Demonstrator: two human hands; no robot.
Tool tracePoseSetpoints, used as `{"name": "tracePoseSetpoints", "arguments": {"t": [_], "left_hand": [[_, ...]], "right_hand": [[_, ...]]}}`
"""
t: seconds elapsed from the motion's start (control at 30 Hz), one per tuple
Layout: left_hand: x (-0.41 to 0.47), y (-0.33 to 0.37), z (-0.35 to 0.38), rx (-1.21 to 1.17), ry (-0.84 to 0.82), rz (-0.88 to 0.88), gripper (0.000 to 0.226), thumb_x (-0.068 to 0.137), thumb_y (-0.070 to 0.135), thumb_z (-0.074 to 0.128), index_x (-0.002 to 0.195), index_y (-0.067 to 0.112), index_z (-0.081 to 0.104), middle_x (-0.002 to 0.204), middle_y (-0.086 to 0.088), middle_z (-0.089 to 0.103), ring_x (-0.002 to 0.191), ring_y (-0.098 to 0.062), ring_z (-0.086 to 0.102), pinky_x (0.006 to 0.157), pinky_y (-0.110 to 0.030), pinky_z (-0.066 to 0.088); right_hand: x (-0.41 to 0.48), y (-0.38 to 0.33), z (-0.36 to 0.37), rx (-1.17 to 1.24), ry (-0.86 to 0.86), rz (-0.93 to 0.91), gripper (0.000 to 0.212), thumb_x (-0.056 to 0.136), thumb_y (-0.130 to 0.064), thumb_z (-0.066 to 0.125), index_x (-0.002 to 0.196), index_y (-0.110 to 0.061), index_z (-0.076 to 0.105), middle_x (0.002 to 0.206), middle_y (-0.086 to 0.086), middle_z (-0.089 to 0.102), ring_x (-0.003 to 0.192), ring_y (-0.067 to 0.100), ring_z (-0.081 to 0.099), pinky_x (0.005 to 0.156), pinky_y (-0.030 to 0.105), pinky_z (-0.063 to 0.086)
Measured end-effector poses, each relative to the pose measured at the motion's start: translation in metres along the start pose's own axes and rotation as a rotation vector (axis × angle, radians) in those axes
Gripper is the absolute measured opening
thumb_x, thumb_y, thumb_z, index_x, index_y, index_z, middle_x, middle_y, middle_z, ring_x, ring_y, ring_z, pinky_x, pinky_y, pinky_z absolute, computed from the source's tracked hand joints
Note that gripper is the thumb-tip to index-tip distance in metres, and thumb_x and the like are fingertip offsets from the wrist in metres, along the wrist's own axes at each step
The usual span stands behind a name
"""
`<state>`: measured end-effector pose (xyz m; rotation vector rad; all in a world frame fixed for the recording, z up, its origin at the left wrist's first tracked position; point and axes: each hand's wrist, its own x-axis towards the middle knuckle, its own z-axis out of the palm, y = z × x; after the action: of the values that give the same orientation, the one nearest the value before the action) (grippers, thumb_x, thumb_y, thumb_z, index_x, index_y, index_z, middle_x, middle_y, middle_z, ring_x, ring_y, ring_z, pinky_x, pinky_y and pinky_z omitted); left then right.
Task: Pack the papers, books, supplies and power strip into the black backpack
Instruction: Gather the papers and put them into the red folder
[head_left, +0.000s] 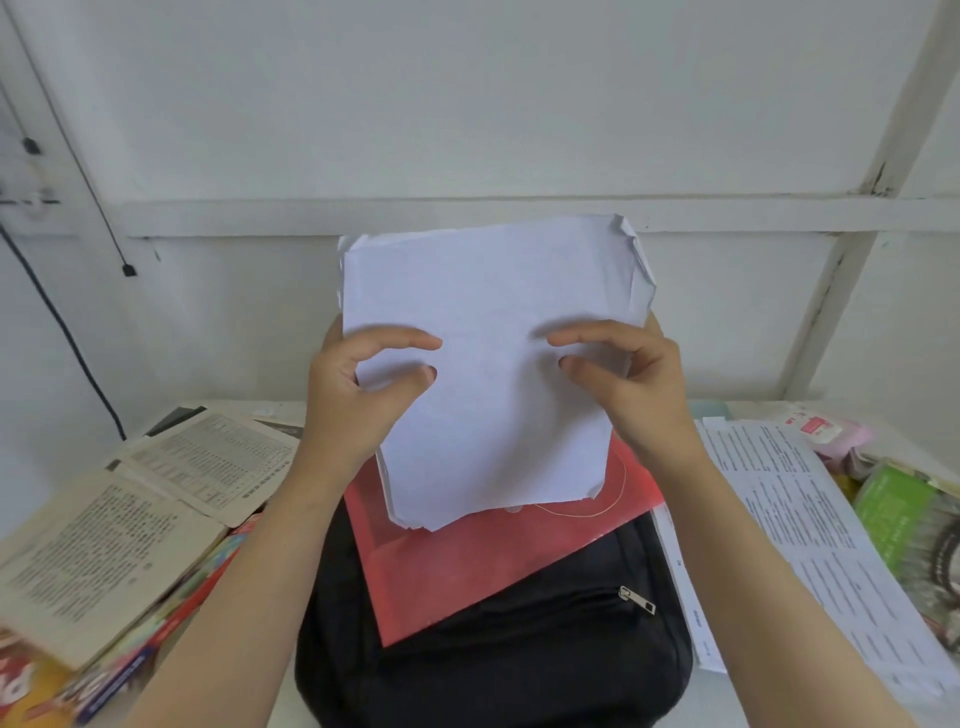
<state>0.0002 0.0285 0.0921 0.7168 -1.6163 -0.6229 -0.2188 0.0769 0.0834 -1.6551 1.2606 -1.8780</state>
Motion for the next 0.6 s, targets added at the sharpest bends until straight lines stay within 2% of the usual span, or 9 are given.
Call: {"name": "tracePoseSetpoints", "arguments": {"t": [0.03, 0.13, 0.2, 0.27, 0.33, 0.43, 0.6], "left_hand": [[0.003, 0.001, -0.001, -0.005, -0.010, 0.004, 0.032, 0.072, -0.006, 0.073, 0.078, 0.026, 0.072, 0.094, 0.005, 0.069, 0.101, 0.002, 0.056, 0.089, -0.013, 0.041], [0.010, -0.001, -0.003, -0.038, -0.077, -0.011, 0.027, 0.072, 0.001, 0.074, 0.074, 0.028, 0.074, 0.085, 0.009, 0.071, 0.100, -0.009, 0.061, 0.093, -0.027, 0.045], [0.010, -0.003, -0.002, -0.057, -0.111, -0.029, 0.022, 0.071, 0.005, 0.073, 0.074, 0.026, 0.074, 0.083, 0.007, 0.072, 0.096, -0.015, 0.063, 0.092, -0.034, 0.048], [0.010, -0.004, -0.002, -0.101, -0.100, -0.048, 0.027, 0.073, -0.002, 0.072, 0.071, 0.025, 0.075, 0.079, 0.007, 0.072, 0.089, -0.013, 0.065, 0.086, -0.029, 0.051], [0.011, -0.005, -0.004, -0.148, -0.079, -0.065, 0.038, 0.075, -0.010, 0.068, 0.067, 0.027, 0.075, 0.074, 0.008, 0.071, 0.083, -0.010, 0.066, 0.078, -0.021, 0.051], [0.013, -0.006, -0.004, -0.185, -0.099, -0.086, 0.043, 0.075, -0.013, 0.066, 0.065, 0.027, 0.075, 0.071, 0.008, 0.071, 0.080, -0.008, 0.066, 0.074, -0.017, 0.050], [0.018, 0.000, 0.004, -0.236, -0.091, -0.097, 0.046, 0.075, -0.015, 0.063, 0.062, 0.027, 0.075, 0.069, 0.011, 0.070, 0.077, -0.005, 0.065, 0.072, -0.016, 0.049]], "right_hand": [[0.002, -0.002, 0.000, 0.000, 0.002, -0.005, 0.029, 0.069, -0.005, 0.067, 0.081, -0.030, 0.076, 0.113, 0.015, 0.062, 0.114, 0.016, 0.053, 0.099, 0.038, 0.044], [0.003, -0.007, 0.004, -0.008, 0.014, -0.004, 0.027, 0.071, -0.001, 0.067, 0.079, -0.026, 0.075, 0.112, 0.017, 0.061, 0.108, 0.009, 0.055, 0.091, 0.021, 0.045], [0.002, -0.006, 0.007, -0.021, 0.012, -0.001, 0.031, 0.073, 0.004, 0.067, 0.077, -0.026, 0.074, 0.108, 0.015, 0.063, 0.104, 0.005, 0.055, 0.089, 0.015, 0.042], [0.003, -0.003, 0.005, 0.002, 0.000, -0.002, 0.031, 0.072, 0.001, 0.067, 0.076, -0.030, 0.075, 0.103, 0.010, 0.067, 0.106, 0.012, 0.057, 0.092, 0.025, 0.044], [0.003, 0.000, 0.000, 0.050, -0.020, -0.005, 0.027, 0.071, -0.002, 0.065, 0.077, -0.026, 0.076, 0.095, 0.002, 0.071, 0.105, 0.021, 0.059, 0.092, 0.034, 0.046], [0.002, -0.001, -0.004, 0.149, -0.071, 0.025, 0.020, 0.074, 0.000, 0.060, 0.081, -0.013, 0.075, 0.088, -0.003, 0.073, 0.096, 0.016, 0.065, 0.084, 0.025, 0.047], [0.003, 0.000, 0.000, 0.201, -0.067, 0.073, 0.025, 0.074, -0.003, 0.060, 0.072, -0.022, 0.077, 0.080, -0.008, 0.071, 0.084, 0.008, 0.063, 0.076, 0.018, 0.045]]}}
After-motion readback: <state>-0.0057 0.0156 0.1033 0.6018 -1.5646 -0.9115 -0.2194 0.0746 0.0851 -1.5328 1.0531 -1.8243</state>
